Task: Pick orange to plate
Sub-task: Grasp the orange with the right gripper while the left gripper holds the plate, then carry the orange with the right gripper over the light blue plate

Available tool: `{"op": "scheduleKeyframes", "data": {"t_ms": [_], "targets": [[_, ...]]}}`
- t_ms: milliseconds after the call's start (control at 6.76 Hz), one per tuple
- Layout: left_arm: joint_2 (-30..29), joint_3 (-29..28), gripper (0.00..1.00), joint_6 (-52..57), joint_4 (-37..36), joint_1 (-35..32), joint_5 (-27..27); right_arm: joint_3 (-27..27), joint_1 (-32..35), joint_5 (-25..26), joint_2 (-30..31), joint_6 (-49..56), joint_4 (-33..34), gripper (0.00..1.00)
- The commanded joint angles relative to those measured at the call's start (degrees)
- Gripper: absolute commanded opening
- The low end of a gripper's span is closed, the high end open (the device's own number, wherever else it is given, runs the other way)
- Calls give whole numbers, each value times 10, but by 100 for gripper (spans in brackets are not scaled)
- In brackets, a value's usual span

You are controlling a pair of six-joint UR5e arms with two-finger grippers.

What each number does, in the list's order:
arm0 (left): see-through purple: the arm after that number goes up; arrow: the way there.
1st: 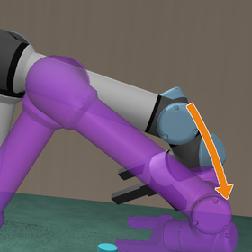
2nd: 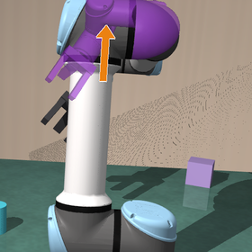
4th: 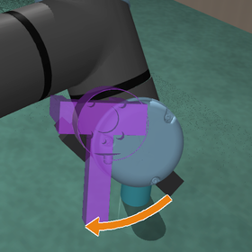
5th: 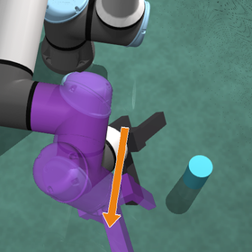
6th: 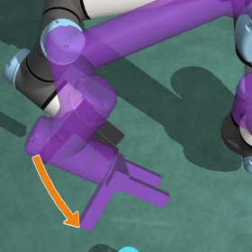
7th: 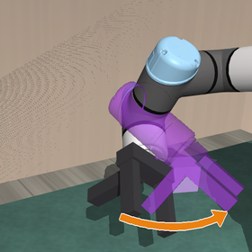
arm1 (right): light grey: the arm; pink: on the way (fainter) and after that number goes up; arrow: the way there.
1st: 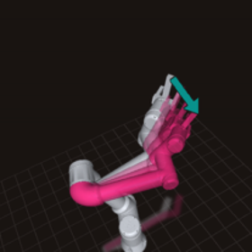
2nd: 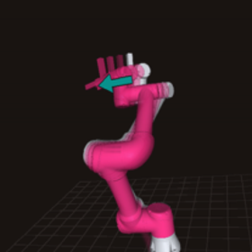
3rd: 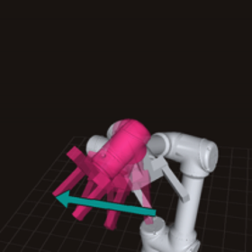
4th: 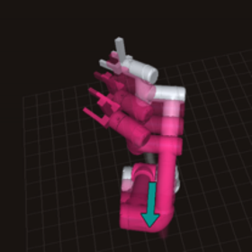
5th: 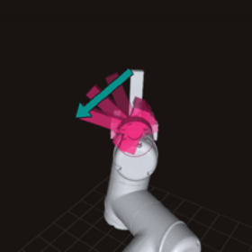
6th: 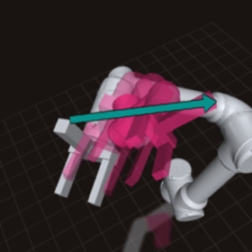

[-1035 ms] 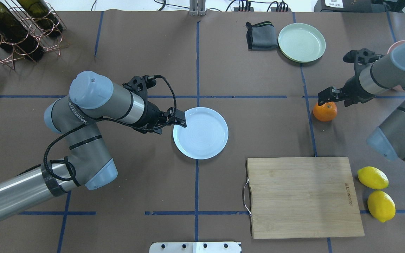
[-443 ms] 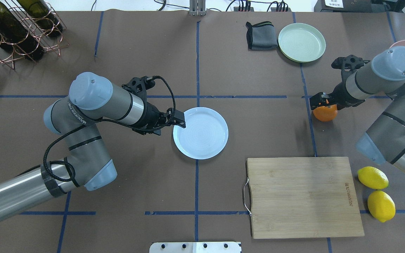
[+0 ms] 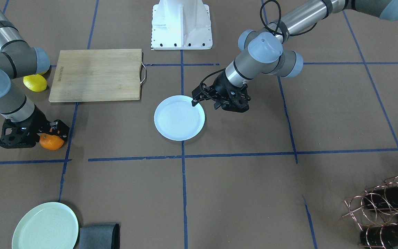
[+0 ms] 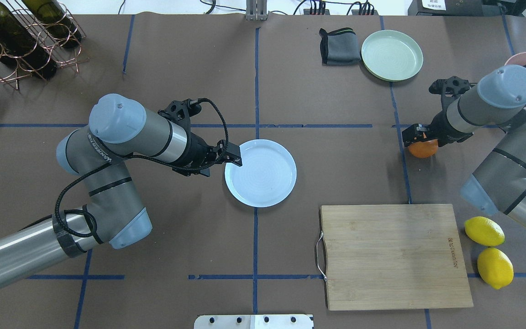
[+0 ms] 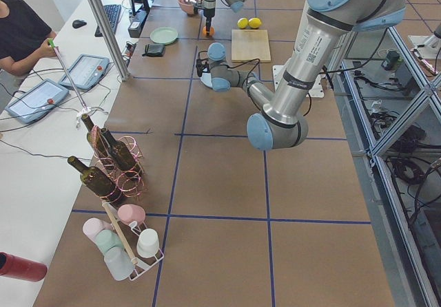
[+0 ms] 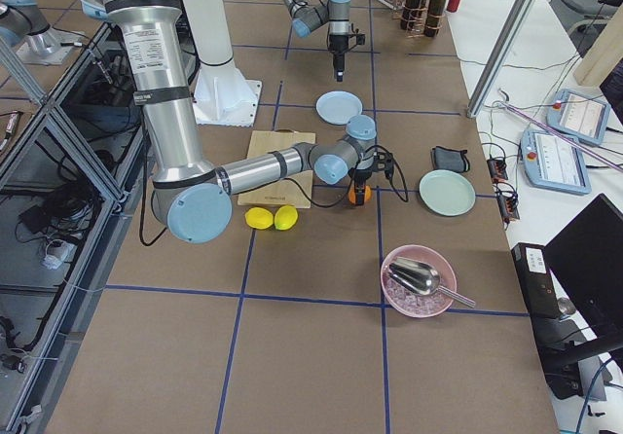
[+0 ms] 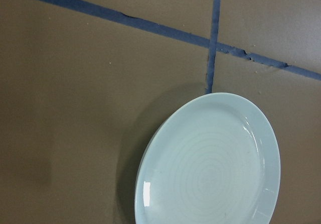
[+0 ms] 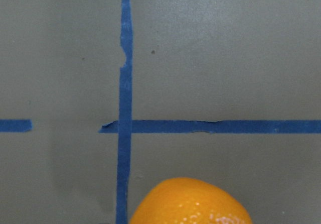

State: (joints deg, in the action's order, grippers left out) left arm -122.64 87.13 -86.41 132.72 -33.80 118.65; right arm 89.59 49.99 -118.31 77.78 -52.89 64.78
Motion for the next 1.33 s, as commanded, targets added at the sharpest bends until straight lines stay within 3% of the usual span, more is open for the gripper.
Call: {"op": "scheduleKeyframes", "data": {"t_ms": [0,148,296,443,591,887,1183], "targets": [[0,2,100,-10,0,1,0,-5,-2,7,-3,-1,1,85],[0,2,100,-10,0,1,0,-7,-2,7,-6,-31,1,52],[0,3,100,-10,0,1,0,-8,-2,6,-16,-50,1,6],[0,4,100,-10,0,1,0,-3,-2,5,-33,-59,1,0],[0,15,100,-10,0,1,0,8,-3,2,-65,-91,8,0],[33,84,100,-10,0,-4,0,7,-75,25,-156,-253,4,0],[60,131,100,-9,0,-20,1,-3,-162,130,-230,-360,4,0]]}}
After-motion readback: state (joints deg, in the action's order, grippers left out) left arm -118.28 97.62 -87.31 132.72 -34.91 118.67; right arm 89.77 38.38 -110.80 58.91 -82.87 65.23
